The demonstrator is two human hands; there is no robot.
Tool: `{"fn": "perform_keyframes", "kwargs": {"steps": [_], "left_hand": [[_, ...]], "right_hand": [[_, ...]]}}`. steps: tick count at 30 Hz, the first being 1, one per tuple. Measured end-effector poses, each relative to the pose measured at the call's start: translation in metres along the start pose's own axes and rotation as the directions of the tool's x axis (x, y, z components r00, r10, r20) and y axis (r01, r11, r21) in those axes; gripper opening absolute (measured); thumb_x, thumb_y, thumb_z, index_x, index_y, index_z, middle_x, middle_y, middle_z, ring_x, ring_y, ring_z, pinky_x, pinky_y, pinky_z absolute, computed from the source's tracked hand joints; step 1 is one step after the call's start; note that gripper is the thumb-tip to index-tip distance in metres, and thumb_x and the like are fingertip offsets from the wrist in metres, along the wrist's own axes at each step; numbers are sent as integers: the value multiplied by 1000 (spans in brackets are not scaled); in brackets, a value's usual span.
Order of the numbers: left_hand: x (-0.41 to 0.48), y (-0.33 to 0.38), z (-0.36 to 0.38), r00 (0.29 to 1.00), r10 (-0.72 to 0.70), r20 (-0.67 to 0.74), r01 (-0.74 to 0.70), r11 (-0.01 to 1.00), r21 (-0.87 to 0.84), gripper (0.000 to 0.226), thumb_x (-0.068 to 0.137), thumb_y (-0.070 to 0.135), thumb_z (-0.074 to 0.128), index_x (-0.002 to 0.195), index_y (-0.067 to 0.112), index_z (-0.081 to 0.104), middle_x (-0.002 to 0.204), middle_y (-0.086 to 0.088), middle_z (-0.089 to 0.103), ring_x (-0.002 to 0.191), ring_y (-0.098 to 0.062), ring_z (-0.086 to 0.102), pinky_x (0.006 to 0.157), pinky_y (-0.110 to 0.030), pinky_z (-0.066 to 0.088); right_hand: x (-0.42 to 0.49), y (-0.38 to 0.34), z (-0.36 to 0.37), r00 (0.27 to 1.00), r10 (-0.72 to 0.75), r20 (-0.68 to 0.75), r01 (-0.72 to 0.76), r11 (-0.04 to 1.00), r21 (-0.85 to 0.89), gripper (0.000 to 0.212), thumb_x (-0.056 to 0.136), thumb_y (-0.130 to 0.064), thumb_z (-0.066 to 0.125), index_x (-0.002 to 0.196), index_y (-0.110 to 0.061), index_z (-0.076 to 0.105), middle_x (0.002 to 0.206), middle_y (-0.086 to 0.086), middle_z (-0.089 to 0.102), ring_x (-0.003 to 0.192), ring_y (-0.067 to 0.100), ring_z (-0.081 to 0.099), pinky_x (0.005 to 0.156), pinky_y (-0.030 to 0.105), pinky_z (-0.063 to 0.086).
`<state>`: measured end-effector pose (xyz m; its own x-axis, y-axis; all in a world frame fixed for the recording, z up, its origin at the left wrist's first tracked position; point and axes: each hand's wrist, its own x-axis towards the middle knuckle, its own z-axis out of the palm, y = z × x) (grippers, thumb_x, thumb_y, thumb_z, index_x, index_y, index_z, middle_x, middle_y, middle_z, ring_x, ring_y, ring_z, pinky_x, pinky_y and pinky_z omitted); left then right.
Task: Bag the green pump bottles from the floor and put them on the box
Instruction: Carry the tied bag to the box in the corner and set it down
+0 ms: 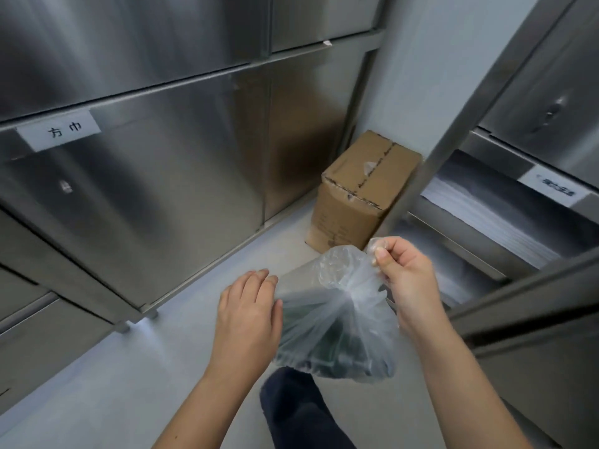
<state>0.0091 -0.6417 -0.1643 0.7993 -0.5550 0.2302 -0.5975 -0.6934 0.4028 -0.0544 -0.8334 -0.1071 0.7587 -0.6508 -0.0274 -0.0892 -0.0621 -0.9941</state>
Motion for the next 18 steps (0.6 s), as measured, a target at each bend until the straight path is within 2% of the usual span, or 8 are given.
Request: {"fn": "perform_keyframes", "kwargs": {"steps": [3,5,8,10,13,15,18], "left_hand": [[51,-8,7,1000,-2,-8,2,1000,30,38,84,28,36,104,9,63,108,-7,66,101,-27,62,85,-40,48],[86,-10,10,1000,-4,-24,5,999,46,38,83,27,36,102,8,63,106,-7,67,99,-28,63,83,-40,49],[140,-12,12,999,10,-39,-7,998,66,35,82,25,38,100,8,63,103,-8,67,95,-28,63,80,-40,50],[177,-12,17,999,27,-46,-23,996,87,32,81,23,42,100,8,63,103,-8,67,95,-28,63,81,-40,50],[227,-12,26,998,49,-27,-46,992,119,32,81,23,44,101,7,63,102,-8,68,96,-28,64,82,-41,50],[258,-12,30,999,46,-11,-45,991,124,35,82,24,40,102,7,64,104,-9,68,98,-29,63,84,-42,49],[298,-12,39,998,62,3,-62,990,128,37,83,25,39,104,8,64,106,-9,68,100,-28,63,86,-43,48]], "right_hand": [[45,-1,13,997,-27,67,28,1000,-15,28,88,-1,49,66,-17,55,71,-5,57,66,8,46,67,24,38],[77,-3,20,994,-35,105,38,999,-29,27,88,0,49,68,-17,57,72,1,55,63,6,47,66,24,39],[127,-10,28,988,-35,151,43,998,-52,27,87,1,50,68,-17,57,67,-4,55,57,-2,47,62,18,39],[158,-14,31,981,-35,190,47,997,-63,28,87,-1,52,67,-19,58,61,-11,54,58,-2,48,63,16,40],[203,-20,30,974,-34,224,57,993,-99,27,87,-2,52,67,-18,57,60,-10,54,63,3,49,67,21,42],[232,-24,29,976,-35,216,58,994,-98,27,87,-1,52,66,-18,57,60,-10,55,65,5,49,70,25,43],[273,-26,28,987,-39,158,53,995,-81,29,87,-1,52,65,-20,58,60,-12,57,64,3,50,69,20,43]]}}
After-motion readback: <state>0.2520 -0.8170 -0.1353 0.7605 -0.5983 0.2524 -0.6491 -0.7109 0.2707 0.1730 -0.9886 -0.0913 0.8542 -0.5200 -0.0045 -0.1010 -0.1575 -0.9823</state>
